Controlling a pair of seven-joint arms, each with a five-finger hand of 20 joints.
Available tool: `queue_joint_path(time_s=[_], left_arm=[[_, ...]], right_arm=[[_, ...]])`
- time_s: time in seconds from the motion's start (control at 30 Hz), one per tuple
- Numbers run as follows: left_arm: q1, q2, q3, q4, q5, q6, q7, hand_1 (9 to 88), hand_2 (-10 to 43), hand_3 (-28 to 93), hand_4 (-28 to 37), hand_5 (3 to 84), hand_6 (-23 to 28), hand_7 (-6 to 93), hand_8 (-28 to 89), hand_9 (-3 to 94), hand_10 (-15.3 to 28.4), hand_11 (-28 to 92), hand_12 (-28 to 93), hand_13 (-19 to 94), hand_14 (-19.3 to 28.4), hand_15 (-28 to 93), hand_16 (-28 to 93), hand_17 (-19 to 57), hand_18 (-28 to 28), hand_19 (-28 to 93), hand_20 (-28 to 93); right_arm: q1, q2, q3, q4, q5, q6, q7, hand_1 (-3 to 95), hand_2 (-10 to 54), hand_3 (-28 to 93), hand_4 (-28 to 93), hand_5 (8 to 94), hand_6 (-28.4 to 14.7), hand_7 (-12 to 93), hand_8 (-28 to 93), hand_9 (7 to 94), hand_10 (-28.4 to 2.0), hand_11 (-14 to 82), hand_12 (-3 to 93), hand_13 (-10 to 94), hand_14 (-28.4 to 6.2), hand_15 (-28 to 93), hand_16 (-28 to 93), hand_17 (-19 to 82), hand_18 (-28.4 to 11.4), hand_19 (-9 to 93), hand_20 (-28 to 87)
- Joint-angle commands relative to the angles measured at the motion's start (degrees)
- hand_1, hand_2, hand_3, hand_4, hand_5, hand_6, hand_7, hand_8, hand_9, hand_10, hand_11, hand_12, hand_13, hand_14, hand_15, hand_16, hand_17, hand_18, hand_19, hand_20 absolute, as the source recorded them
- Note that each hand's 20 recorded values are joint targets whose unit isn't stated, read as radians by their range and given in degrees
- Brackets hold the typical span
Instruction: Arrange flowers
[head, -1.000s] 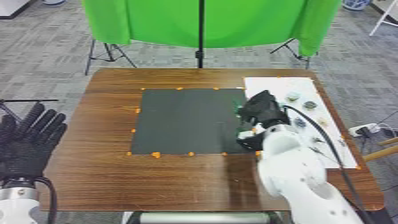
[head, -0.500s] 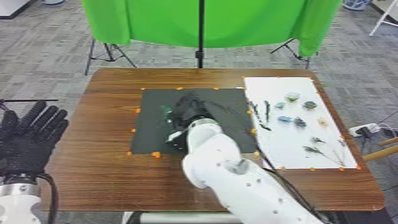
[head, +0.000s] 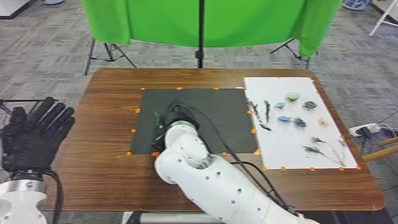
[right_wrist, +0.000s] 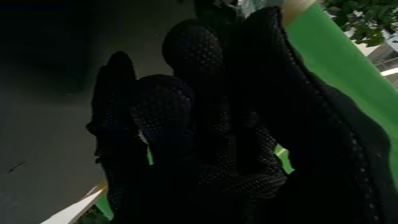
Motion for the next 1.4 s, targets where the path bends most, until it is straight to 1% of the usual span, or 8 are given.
queue_joint_path(time_s=[0.03,0.3,0.5,0.6,0.67,0.8,1.03,1.4], left_arm=[[0.1,-0.26,0.45,0.49,-0.4,0.08,0.46,27.4,9.8,67,-28.3,45.7,9.2,6.9,-8,42.4,15.1,15,11,36,14.8,24,-2,-5.3,13.5,29,12],[0.2,-1.77,0.26,1.05,-0.38,-0.81,0.31,27.5,9.9,67,-28.3,45.7,9.2,7.0,-8,42.4,15.1,15,11,36,14.7,24,-2,-5.3,13.5,29,12],[1.8,-2.91,-0.07,0.64,-0.07,-0.57,-0.15,27.5,10.0,67,-28.3,45.7,9.2,7.0,-8,42.3,15.1,15,11,36,14.7,24,-2,-5.3,13.4,29,12],[2.4,-2.75,1.05,0.37,0.16,0.25,-0.17,27.5,10.0,67,-28.3,45.7,9.2,7.0,-8,42.4,15.0,15,11,36,14.6,24,-2,-5.3,13.5,29,12],[2.8,-3.03,1.76,0.25,0.08,-0.86,-1.88,27.6,10.1,67,-28.3,45.7,9.1,7.1,-8,42.5,15.1,16,11,36,14.6,24,-2,-5.3,13.5,29,12],[1.6,-3.77,2.68,0.47,0.08,-0.27,-1.32,27.6,10.1,67,-28.3,45.8,9.2,7.2,-8,42.5,15.1,16,11,36,14.6,24,-2,-5.3,13.4,29,12],[-0.3,-3.22,1.9,0.68,0.98,-0.26,-1.38,27.6,10.1,67,-28.3,45.8,9.2,7.3,-8,42.5,15.1,16,11,36,14.6,25,-2,-5.2,13.4,29,12],[0.5,-3.22,1.56,0.32,0.68,0.37,-1.55,27.6,10.0,67,-28.3,45.9,9.3,7.3,-8,42.6,15.1,16,11,36,14.6,25,-2,-5.2,13.4,29,12]], right_arm=[[-0.3,1.5,-0.5,-0.9,-0.6,0.7,0.9,52.3,-9.5,72,-28,67.0,-5.5,21,-10,73.9,-15.4,39.5,41.6,69,-14.1,77,28,30,-27.0,82,29],[-1.6,6.7,-0.5,-5.4,1.3,2.0,0.0,47.8,-9.5,75,-28,64.5,-6.4,15,-12,72.6,-16.7,45.0,35.8,69,-14.6,77,28,30,-27.1,83,28],[-6.0,18.5,-0.8,-16.3,3.7,0.6,-1.6,41.9,-9.5,79,-28,61.7,-7.4,12,-11,71.5,-17.9,50.6,28.6,69,-14.8,78,29,30,-27.4,84,28],[-8.3,24.1,-1.9,-20.9,4.7,-0.4,-3.3,39.6,-7.9,79,-27,65.4,-7.1,12,-11,72.8,-18.5,51.0,28.0,69,-15.2,78,29,30,-28.0,84,28],[-9.8,26.6,-2.3,-23.5,5.7,-1.9,-3.5,38.4,-4.0,79,-26,70.7,-6.1,13,-11,75.7,-18.5,50.1,28.0,71,-15.7,78,29,31,-28.2,84,28],[-10.4,26.9,-3.4,-24.4,8.8,-5.7,-4.0,37.7,-0.8,78,-25,75.9,-5.4,13,-11,78.3,-18.6,48.5,28.5,72,-16.1,78,29,32,-28.3,85,28],[-10.3,24.2,-5.3,-23.7,9.2,-8.7,-6.2,37.5,0.4,78,-24,72.6,-4.5,10,-11,78.5,-18.5,43.4,27.9,71,-15.9,76,30,31,-28.0,84,27],[-9.4,22.7,-9.3,-25.3,10.3,-13.8,-7.3,37.2,0.8,78,-25,69.4,-5.0,9,-11,77.9,-18.5,42.2,27.0,71,-15.7,76,30,31,-27.4,83,27]])
